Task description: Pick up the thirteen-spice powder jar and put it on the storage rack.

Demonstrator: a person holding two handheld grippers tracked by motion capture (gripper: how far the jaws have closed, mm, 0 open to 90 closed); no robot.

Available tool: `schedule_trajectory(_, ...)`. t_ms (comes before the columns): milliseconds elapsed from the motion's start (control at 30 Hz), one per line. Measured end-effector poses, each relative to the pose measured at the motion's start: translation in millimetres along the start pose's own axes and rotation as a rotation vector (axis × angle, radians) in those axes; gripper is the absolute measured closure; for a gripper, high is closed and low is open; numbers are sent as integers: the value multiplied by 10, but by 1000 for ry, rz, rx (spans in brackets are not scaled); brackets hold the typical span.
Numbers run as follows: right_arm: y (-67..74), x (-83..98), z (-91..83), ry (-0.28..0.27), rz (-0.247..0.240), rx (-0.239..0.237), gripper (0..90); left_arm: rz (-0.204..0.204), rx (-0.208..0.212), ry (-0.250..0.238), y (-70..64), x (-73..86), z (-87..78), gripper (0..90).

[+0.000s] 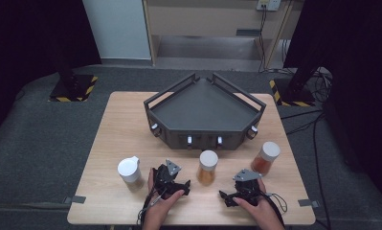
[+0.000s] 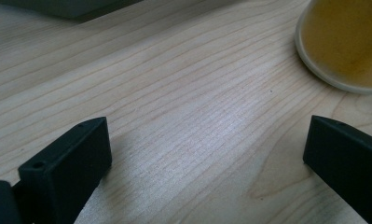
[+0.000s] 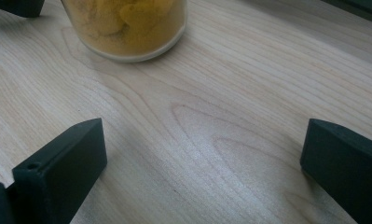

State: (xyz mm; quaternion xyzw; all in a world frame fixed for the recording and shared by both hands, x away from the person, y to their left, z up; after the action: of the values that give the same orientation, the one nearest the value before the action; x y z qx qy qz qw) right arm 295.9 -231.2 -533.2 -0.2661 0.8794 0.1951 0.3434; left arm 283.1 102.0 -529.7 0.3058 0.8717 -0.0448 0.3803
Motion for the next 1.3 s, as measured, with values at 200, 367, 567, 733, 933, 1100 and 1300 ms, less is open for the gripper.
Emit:
schedule_trajectory(200, 0, 0, 0, 0, 0, 0, 3, 4, 7, 0, 15, -5, 5, 0)
schedule_trajectory(367, 0, -1, 0, 0, 0, 0, 3, 8, 11, -1, 22, -3, 4, 0)
schedule_trajectory(567, 0, 0, 0, 0, 0, 0, 3, -2, 27, -22, 48, -42, -48, 30)
schedule_trajectory(733, 0, 0, 0, 0, 0, 0, 3, 14, 19, -53, 68, -153, -208, 29)
schedule_trajectory(933, 0, 0, 0, 0, 0, 0, 3, 38, 14, -71, 62, -264, -402, 31)
schedule_trajectory(1100, 0, 1, 0, -1, 0, 0, 3, 48, 12, -86, 52, -341, -549, 30)
schedule_trajectory(1300, 0, 1, 0, -1, 0, 0, 3, 60, 13, -96, 63, -430, -707, 29)
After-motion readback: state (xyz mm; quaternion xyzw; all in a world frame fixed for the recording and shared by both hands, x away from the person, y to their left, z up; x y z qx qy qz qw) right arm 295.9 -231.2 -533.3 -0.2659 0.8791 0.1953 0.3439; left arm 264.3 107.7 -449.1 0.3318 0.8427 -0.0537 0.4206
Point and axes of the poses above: each handheld gripper's, and its own axes: z roughly forward along the jaws, x roughly out of its underside, y roughly to its left, the point moved 9 cm from there along z, roughly forward along the jaws, and after that the axes turned 12 degrees about z, right-handed, at the moved point
